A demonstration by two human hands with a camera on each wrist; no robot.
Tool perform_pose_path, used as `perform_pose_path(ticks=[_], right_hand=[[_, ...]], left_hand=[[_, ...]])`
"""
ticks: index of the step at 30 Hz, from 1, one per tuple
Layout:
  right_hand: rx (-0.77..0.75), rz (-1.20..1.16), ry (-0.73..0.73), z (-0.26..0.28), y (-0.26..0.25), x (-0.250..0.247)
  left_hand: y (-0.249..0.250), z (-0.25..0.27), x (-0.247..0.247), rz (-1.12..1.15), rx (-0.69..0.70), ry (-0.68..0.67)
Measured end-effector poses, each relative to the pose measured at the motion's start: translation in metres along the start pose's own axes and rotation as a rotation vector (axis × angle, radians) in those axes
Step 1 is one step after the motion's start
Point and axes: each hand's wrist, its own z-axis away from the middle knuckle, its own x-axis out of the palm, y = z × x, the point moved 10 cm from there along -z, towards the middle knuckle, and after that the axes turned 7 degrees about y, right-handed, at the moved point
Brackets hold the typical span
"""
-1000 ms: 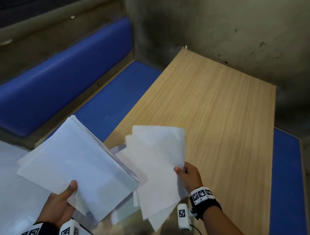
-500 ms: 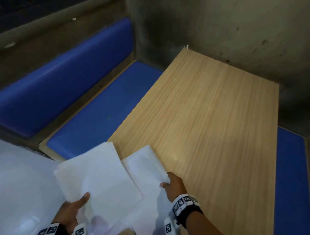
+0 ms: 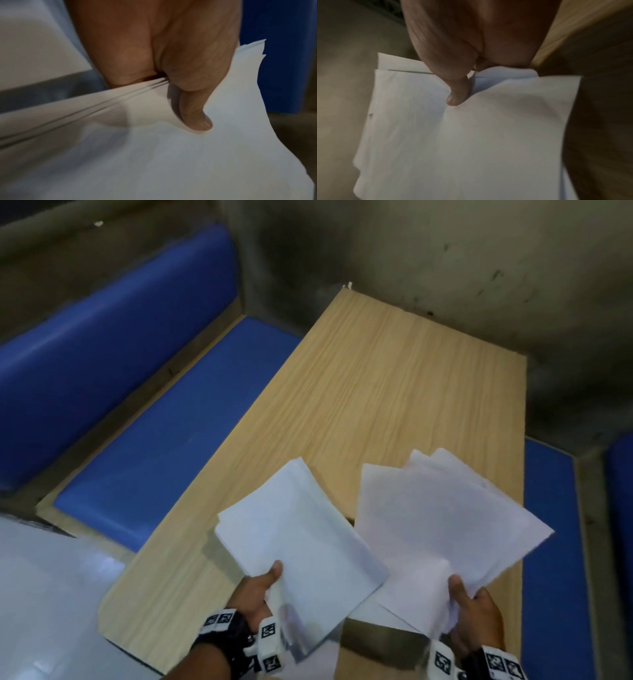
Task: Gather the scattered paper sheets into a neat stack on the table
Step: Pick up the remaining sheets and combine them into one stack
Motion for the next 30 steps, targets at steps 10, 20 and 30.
perform_pose_path(ticks=[10,20,30], right_hand=[[0.182,-0.14,0.092,0.048,0.042,-0.029],[0.033,0.255,-0.107,0.068,0.065,0.046],[0.207,0.219,-0.067,0.086,0.095,0.075]], left_hand=[[-0.001,0.012,0.053,-0.045,0.058,-0.025],[0.057,0.032,-0.046,-0.505,0.152,0.039],[0.015,0.015,-0.027,-0.794,-0.026,-0.197]])
